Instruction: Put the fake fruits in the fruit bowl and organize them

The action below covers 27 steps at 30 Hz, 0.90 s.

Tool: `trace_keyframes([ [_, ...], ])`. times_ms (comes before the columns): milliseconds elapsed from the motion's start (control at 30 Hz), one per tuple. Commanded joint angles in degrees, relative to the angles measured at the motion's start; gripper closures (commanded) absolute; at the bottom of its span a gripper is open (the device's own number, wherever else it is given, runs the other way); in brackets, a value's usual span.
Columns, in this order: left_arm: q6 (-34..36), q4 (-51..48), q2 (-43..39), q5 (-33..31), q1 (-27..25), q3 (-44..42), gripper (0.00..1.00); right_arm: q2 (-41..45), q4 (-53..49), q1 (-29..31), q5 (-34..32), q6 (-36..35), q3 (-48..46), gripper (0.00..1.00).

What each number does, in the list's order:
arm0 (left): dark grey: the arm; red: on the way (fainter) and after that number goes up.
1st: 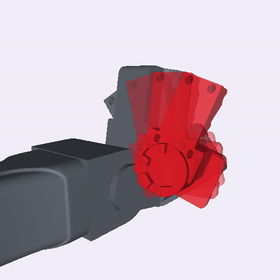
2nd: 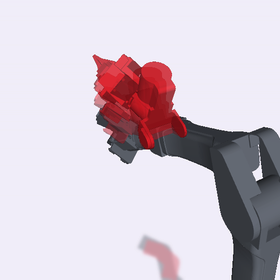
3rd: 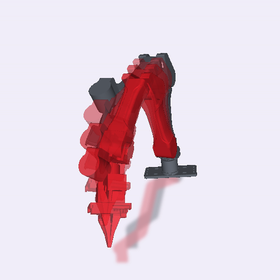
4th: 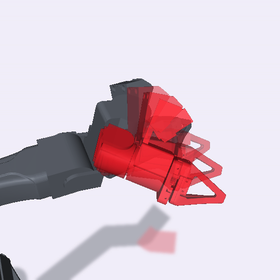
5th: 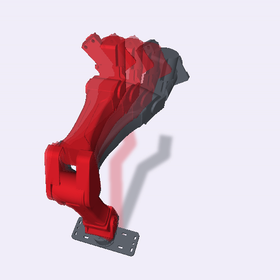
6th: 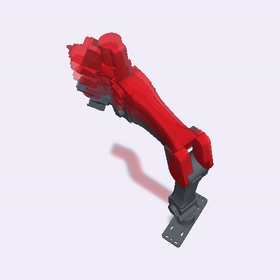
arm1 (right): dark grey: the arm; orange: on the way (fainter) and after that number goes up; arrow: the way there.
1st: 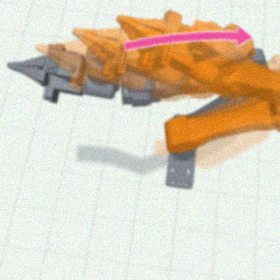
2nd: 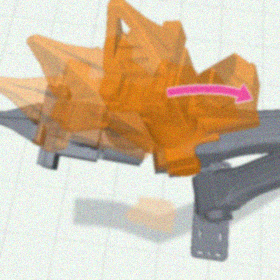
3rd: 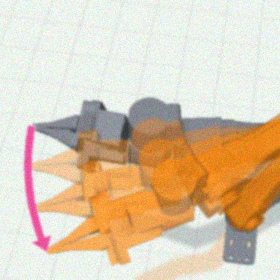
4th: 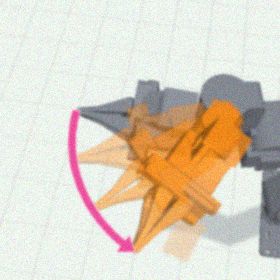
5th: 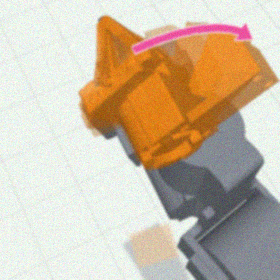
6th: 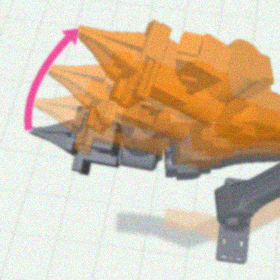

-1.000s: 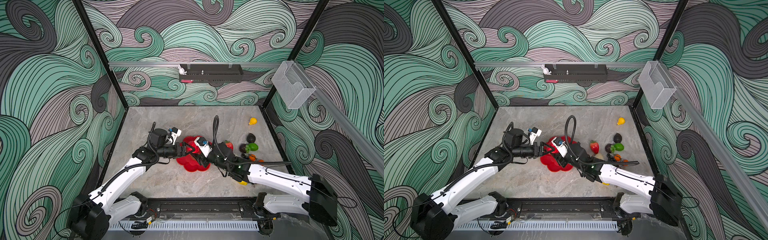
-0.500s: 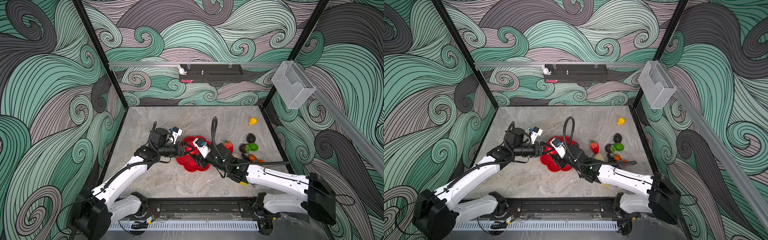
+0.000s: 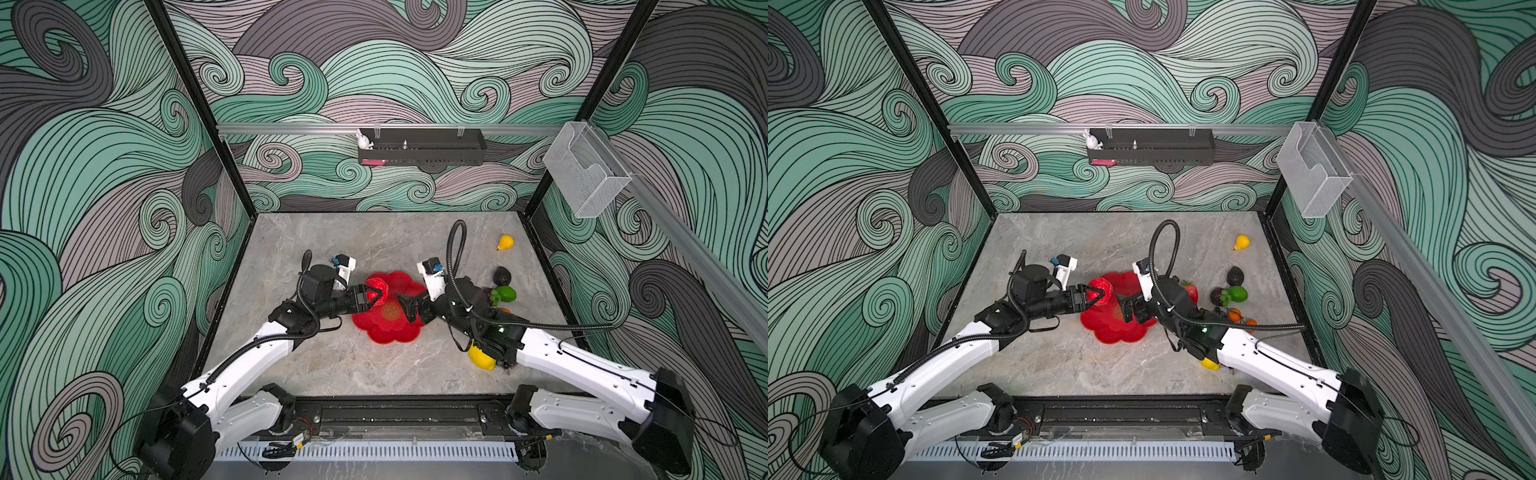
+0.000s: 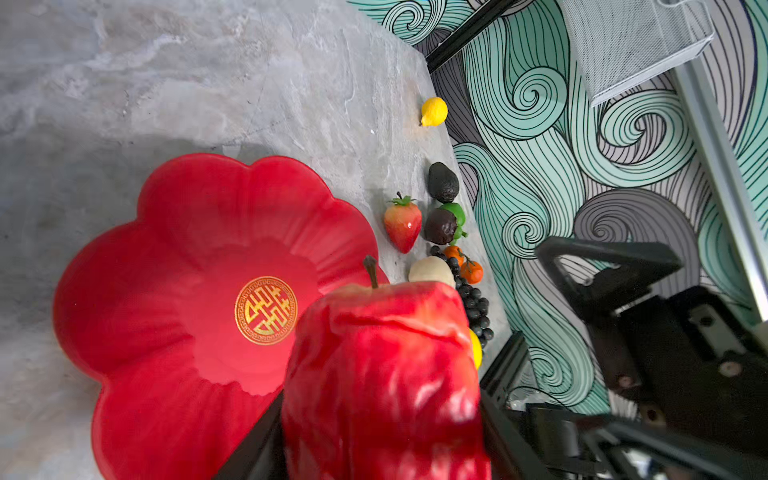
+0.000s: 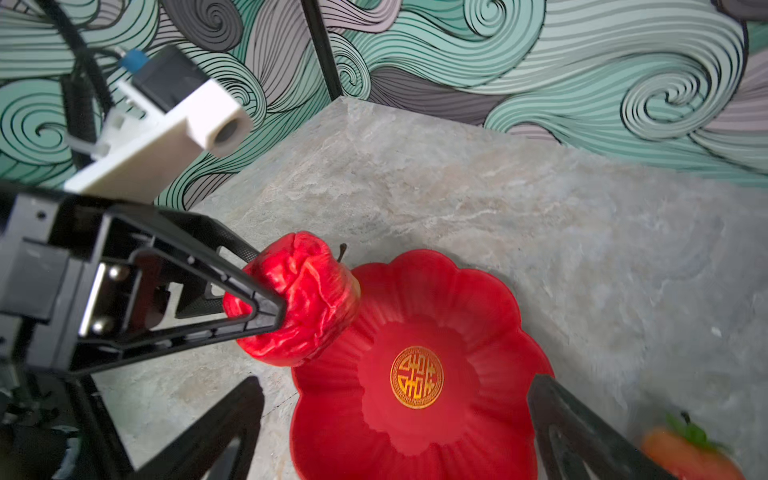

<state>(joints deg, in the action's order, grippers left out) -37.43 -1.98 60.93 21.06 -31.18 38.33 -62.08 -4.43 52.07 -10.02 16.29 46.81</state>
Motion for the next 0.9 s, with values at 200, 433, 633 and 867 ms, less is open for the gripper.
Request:
trace_keyframes([
  [200,20.29,22.08,-0.19,-13.8,-12.41,-5.18,0.54,4.45,-15.87,-1.32,4.12,20.81,4.46,0.0],
  [433,33.21,30.66,-0.27,-14.81,-19.4,-9.22,0.54,4.83,-18.86,-1.65,7.49,24.84,6.54,0.0],
  [633,38.39,33.6,-0.46,-14.79,-22.48,-10.9,0.54,3.27,-18.86,-1.46,10.89,26.42,7.11,0.0],
  [867,41.03,35.0,0.55,-15.64,-23.84,-11.43,0.54,1.39,-18.34,-1.19,14.09,26.24,7.17,0.04],
])
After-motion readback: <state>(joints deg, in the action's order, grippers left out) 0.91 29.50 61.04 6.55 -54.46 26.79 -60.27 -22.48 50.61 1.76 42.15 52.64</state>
